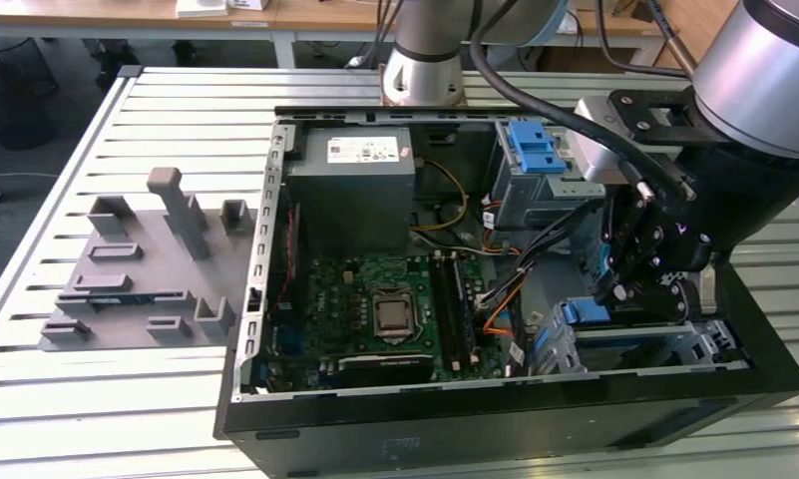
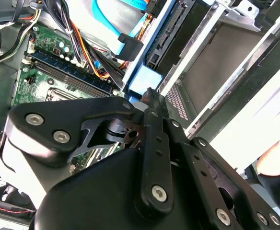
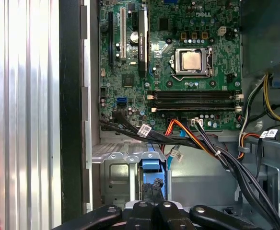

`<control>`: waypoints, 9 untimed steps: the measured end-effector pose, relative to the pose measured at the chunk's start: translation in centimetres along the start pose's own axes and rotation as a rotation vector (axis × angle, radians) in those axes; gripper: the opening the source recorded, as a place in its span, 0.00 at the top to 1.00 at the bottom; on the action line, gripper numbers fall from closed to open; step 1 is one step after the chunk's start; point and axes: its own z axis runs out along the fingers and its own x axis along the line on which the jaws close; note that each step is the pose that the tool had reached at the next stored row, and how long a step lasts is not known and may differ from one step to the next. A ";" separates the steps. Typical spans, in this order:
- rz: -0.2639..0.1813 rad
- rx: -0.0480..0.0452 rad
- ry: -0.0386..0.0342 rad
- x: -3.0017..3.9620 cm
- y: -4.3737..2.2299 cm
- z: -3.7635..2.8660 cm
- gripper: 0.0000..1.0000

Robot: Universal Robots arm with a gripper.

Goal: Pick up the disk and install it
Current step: 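Insert the first disk wire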

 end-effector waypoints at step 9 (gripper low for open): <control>0.000 -0.0002 -0.0001 -0.06 -2.37 -0.03 0.89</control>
